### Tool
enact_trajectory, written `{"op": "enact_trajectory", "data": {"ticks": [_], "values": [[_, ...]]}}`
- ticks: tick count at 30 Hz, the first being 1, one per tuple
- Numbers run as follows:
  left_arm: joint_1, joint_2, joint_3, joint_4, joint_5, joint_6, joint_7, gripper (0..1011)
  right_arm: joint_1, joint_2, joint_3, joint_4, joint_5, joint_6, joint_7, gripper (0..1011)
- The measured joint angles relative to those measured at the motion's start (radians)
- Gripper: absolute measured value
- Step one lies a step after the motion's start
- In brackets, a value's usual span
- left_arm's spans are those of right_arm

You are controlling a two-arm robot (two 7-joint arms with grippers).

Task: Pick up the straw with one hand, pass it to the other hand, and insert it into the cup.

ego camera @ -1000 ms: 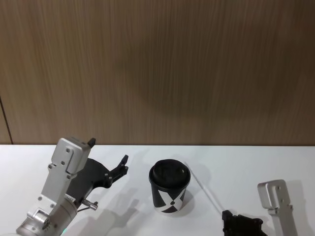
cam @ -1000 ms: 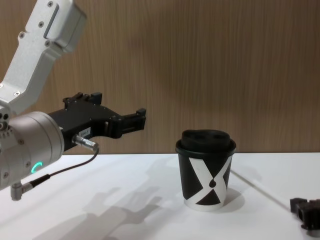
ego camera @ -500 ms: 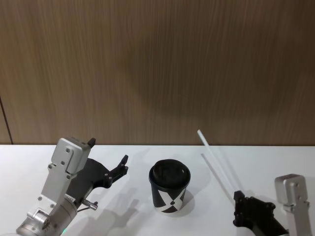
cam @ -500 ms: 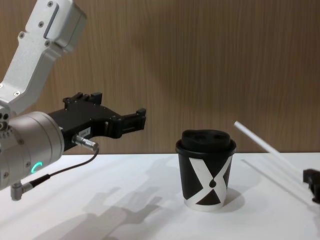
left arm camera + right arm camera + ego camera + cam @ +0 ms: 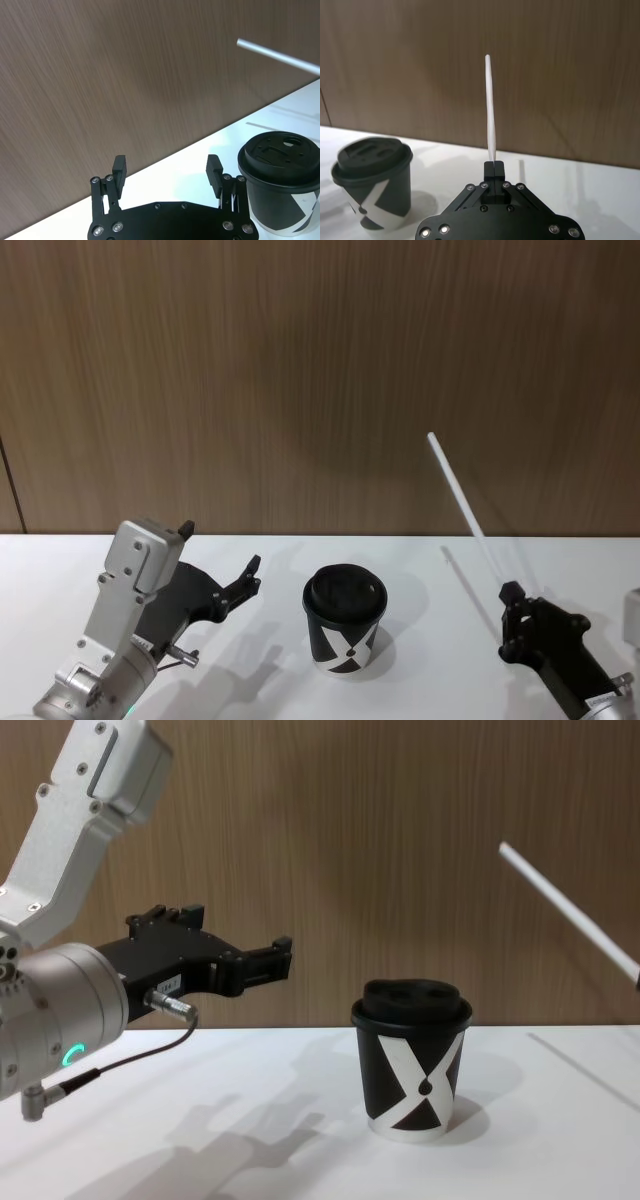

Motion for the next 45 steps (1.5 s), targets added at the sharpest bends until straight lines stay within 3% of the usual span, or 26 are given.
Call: {"op": "enact_trajectory", "data": {"ticks": [11, 27, 36, 45], "values": [[0.0, 0.0, 0.0, 0.0, 0.0, 0.0, 0.0, 1000, -0.002, 0.02, 0.036, -0.001, 0.146, -0.14, 0.147, 0], [0.0, 0.0, 0.0, 0.0, 0.0, 0.0, 0.0, 1000, 0.0, 0.079, 0.049, -0.007, 0.368, -0.244, 0.406, 0], [0.0, 0.0, 0.0, 0.0, 0.0, 0.0, 0.0, 1000, 0.002, 0.095, 0.043, -0.006, 0.442, -0.274, 0.489, 0], [0.0, 0.0, 0.0, 0.0, 0.0, 0.0, 0.0, 1000, 0.004, 0.1, 0.033, -0.008, 0.474, -0.289, 0.524, 0]]}}
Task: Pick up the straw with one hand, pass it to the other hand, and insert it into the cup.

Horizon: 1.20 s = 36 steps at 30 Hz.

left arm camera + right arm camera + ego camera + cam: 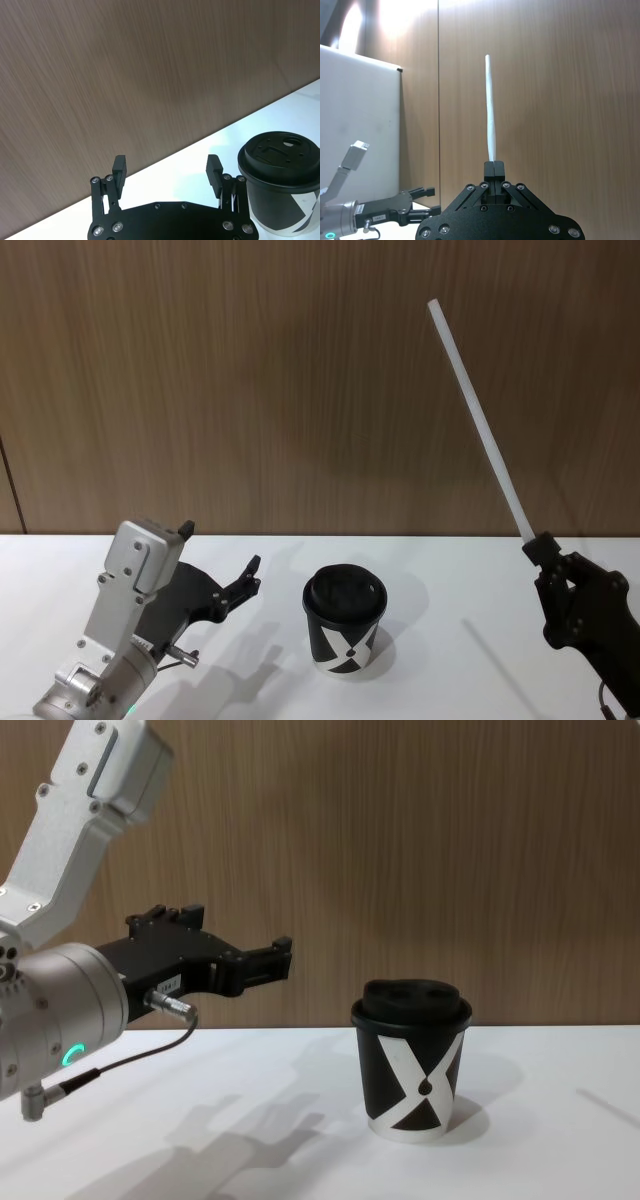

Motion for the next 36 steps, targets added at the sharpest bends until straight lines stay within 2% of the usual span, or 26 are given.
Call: {"op": "enact_trajectory", "data": {"ticks": [11, 17, 25, 32, 36], "values": [[0.0, 0.0, 0.0, 0.0, -0.001, 0.0, -0.001, 1000, 0.001, 0.003, -0.007, -0.002, 0.021, -0.009, 0.02, 0], [-0.002, 0.0, -0.008, -0.01, -0.024, 0.006, -0.028, 1000, 0.001, 0.003, -0.009, -0.002, 0.026, -0.012, 0.026, 0], [-0.013, 0.003, -0.024, -0.031, -0.089, 0.023, -0.101, 1000, 0.001, 0.004, -0.01, -0.003, 0.029, -0.013, 0.029, 0], [-0.031, 0.002, -0.04, -0.05, -0.17, 0.053, -0.184, 1000, 0.001, 0.005, -0.011, -0.003, 0.031, -0.014, 0.031, 0], [-0.046, -0.002, -0.051, -0.059, -0.232, 0.081, -0.237, 1000, 0.002, 0.005, -0.011, -0.003, 0.032, -0.014, 0.032, 0]]}}
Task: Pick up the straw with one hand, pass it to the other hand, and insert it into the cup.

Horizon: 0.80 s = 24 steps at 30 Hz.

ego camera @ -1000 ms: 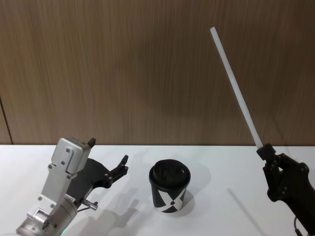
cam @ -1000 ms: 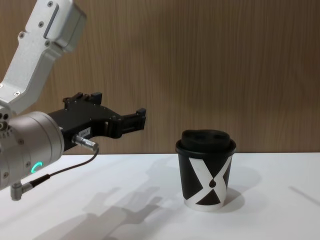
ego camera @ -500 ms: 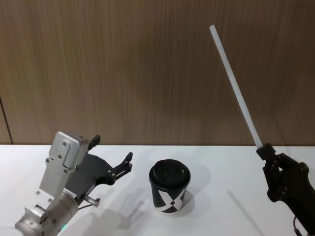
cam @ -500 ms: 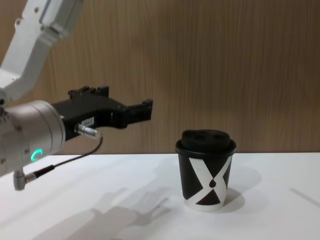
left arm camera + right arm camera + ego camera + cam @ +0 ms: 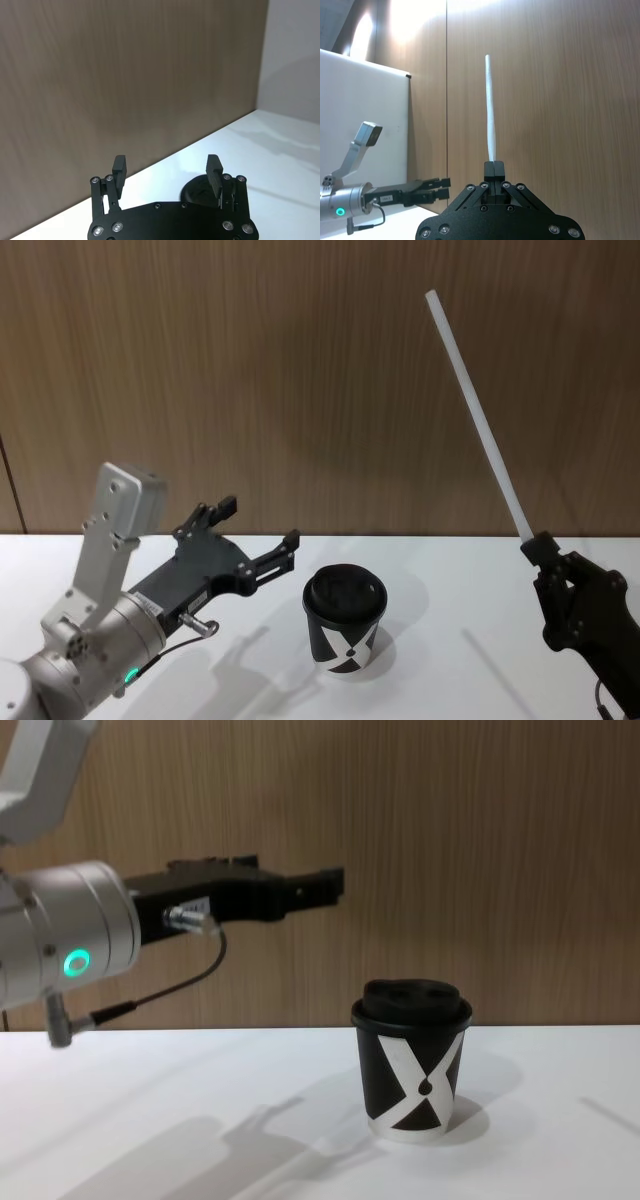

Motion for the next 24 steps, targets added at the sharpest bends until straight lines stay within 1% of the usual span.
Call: {"op": "enact_trajectory", "data": {"ticks": [2, 3, 5, 6, 9, 10, 11, 13, 15, 16, 19, 20, 24], "values": [[-0.006, -0.001, -0.004, -0.003, -0.021, 0.01, -0.021, 1000, 0.0, 0.0, 0.0, 0.0, 0.0, 0.0, 0.0, 0], [-0.012, -0.003, -0.006, -0.004, -0.042, 0.021, -0.038, 1000, 0.0, 0.0, 0.0, 0.0, 0.0, 0.0, 0.0, 0], [-0.018, -0.005, -0.01, -0.006, -0.067, 0.033, -0.058, 1000, 0.0, 0.0, 0.0, 0.0, 0.0, 0.0, 0.0, 0], [-0.024, -0.008, -0.012, -0.007, -0.088, 0.044, -0.075, 1000, 0.0, 0.0, 0.0, 0.0, 0.001, 0.0, 0.001, 0], [-0.034, -0.012, -0.016, -0.007, -0.125, 0.063, -0.102, 1000, 0.0, 0.0, 0.0, 0.0, 0.001, -0.001, 0.001, 0], [-0.042, -0.015, -0.018, -0.007, -0.149, 0.076, -0.121, 1000, 0.0, 0.0, 0.0, 0.0, 0.001, -0.001, 0.001, 0], [-0.045, -0.017, -0.019, -0.007, -0.156, 0.079, -0.126, 1000, 0.0, 0.0, 0.0, 0.0, 0.001, -0.001, 0.001, 0], [-0.055, -0.023, -0.021, -0.007, -0.191, 0.098, -0.151, 1000, 0.0, 0.0, 0.0, 0.0, 0.001, -0.001, 0.001, 0], [-0.062, -0.027, -0.022, -0.006, -0.215, 0.112, -0.168, 1000, 0.0, 0.0, 0.0, 0.0, 0.001, -0.001, 0.001, 0], [-0.069, -0.03, -0.023, -0.005, -0.237, 0.124, -0.183, 1000, 0.0, 0.0, 0.0, 0.0, 0.002, -0.001, 0.001, 0], [-0.08, -0.038, -0.024, -0.001, -0.267, 0.141, -0.204, 1000, 0.0, 0.0, 0.0, 0.0, 0.002, -0.001, 0.001, 0], [-0.088, -0.043, -0.024, 0.003, -0.291, 0.155, -0.22, 1000, 0.0, 0.0, 0.0, 0.0, 0.002, -0.001, 0.001, 0], [-0.106, -0.056, -0.023, 0.012, -0.342, 0.186, -0.254, 1000, 0.0, 0.0, 0.0, 0.0, 0.002, -0.001, 0.001, 0]]}}
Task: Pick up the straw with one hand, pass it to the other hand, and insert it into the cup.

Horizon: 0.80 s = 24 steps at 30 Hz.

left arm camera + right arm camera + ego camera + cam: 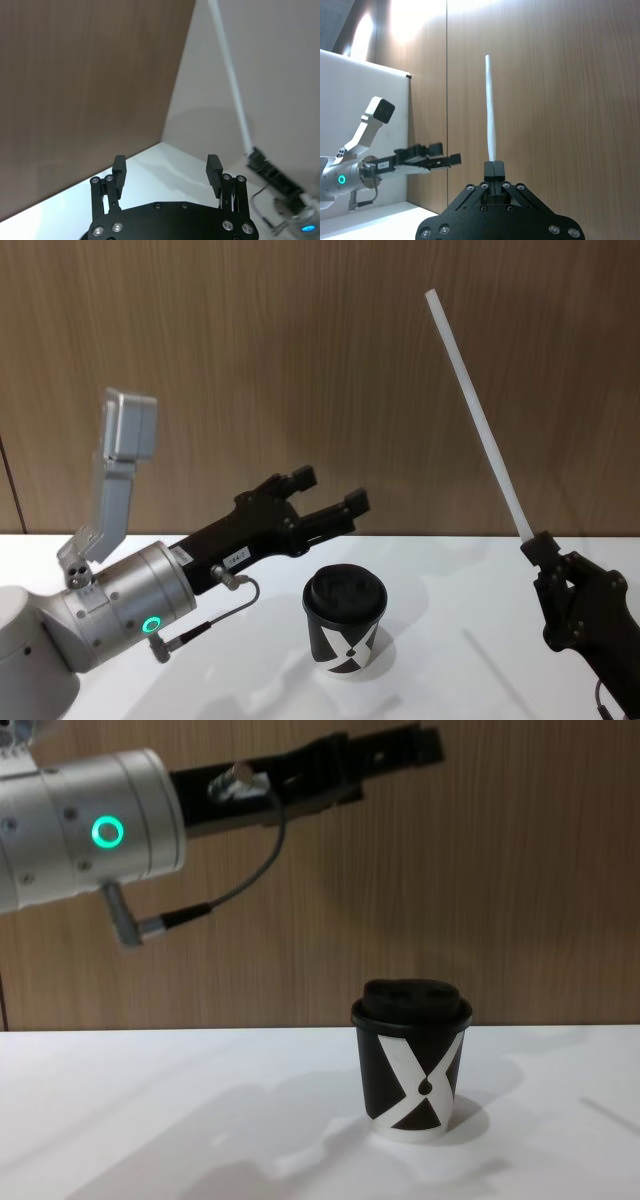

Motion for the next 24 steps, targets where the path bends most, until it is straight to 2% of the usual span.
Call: {"op": "enact_trajectory", "data": {"ticks": [13, 24], "values": [[-0.068, -0.062, 0.015, 0.056, -0.17, 0.103, -0.114, 1000, 0.0, 0.0, 0.0, 0.0, 0.0, 0.0, 0.0, 0], [-0.123, -0.12, 0.042, 0.125, -0.279, 0.167, -0.209, 1000, 0.0, 0.0, 0.0, 0.0, 0.0, 0.0, 0.0, 0]]}}
